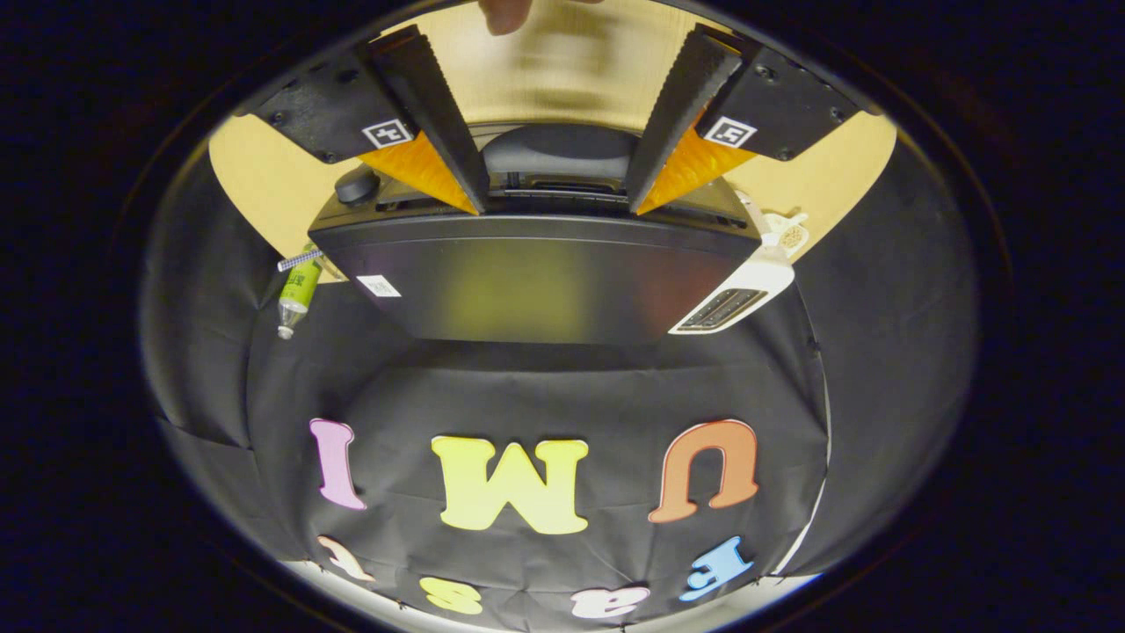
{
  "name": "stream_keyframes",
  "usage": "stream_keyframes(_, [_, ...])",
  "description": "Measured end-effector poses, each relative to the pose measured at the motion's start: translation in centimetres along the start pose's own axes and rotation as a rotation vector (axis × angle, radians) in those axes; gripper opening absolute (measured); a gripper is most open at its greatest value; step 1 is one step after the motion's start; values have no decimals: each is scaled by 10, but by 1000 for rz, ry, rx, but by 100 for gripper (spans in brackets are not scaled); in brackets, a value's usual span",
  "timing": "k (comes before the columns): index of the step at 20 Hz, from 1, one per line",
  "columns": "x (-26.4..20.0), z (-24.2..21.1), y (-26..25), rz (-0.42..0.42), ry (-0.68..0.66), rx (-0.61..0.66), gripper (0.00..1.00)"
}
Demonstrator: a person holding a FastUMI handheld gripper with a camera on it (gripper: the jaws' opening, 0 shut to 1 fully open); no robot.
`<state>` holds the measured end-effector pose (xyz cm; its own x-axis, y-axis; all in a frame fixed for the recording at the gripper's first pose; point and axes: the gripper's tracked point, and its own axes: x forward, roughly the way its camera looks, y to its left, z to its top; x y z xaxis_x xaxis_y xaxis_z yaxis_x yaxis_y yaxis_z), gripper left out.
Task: Open the toaster oven, put the food inside, and close the toaster oven door.
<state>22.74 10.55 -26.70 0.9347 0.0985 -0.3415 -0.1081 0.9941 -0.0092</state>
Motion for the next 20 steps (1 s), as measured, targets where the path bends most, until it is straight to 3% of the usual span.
stream_keyframes(6, [-46, -57, 4, 6, 78, -24, 100])
stream_keyframes(14, [-63, -143, 4, 78, 254, -23, 100])
stream_keyframes(20, [-88, -108, 9, 170, 189, -52, 100])
